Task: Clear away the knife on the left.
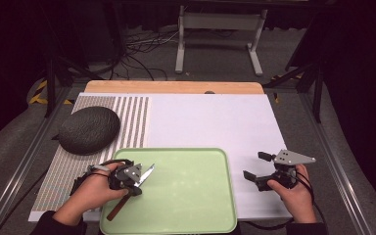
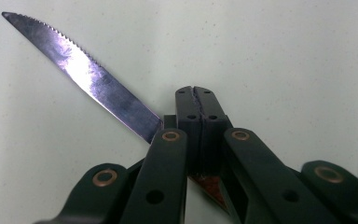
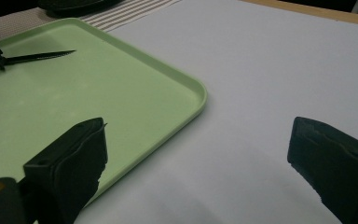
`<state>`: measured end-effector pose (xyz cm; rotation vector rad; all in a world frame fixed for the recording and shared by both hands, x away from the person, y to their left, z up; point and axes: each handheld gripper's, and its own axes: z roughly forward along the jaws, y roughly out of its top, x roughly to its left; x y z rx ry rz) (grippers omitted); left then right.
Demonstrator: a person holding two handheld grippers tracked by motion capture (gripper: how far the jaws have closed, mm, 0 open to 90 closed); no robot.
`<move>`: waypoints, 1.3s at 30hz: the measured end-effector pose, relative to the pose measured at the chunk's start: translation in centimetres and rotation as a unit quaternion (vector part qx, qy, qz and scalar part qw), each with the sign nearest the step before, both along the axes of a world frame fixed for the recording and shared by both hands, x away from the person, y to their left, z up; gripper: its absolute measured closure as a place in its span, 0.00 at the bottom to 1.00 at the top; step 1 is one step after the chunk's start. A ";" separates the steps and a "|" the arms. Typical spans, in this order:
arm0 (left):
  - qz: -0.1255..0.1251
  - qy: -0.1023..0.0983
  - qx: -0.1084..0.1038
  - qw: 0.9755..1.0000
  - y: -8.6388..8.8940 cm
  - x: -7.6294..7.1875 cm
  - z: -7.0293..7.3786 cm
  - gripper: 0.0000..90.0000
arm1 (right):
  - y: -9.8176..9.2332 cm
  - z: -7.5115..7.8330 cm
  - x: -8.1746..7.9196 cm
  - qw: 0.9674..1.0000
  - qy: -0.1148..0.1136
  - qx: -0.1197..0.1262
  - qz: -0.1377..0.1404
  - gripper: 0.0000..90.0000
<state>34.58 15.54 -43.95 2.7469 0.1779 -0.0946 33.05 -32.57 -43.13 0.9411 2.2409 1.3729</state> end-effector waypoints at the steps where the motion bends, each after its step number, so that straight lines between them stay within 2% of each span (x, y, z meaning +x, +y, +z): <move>1: 0.000 0.000 0.000 1.000 0.0 0.0 0.0 1.00 | 0.0 0.0 0.0 1.000 0.000 0.000 0.000 0.06; 8: 0.009 -0.007 0.009 1.000 0.4 0.0 0.1 1.00 | -0.1 0.0 0.0 1.000 0.000 0.002 -0.001 0.06; 12: 0.016 -0.005 0.006 1.000 0.7 0.0 0.0 1.00 | -0.1 0.0 0.0 1.000 0.000 0.002 -0.001 0.06; 18: 0.016 -0.008 0.011 1.000 1.2 0.0 0.1 0.99 | -0.1 0.0 0.0 1.000 0.001 0.000 -0.001 0.06; 26: 0.035 -0.003 0.008 0.999 2.1 0.0 0.0 0.99 | -0.1 0.0 0.0 1.000 0.002 0.000 -0.001 0.06; 39: 0.047 0.004 0.009 0.999 3.1 0.1 0.0 0.98 | -0.1 -0.1 0.0 1.000 0.003 -0.001 -0.001 0.06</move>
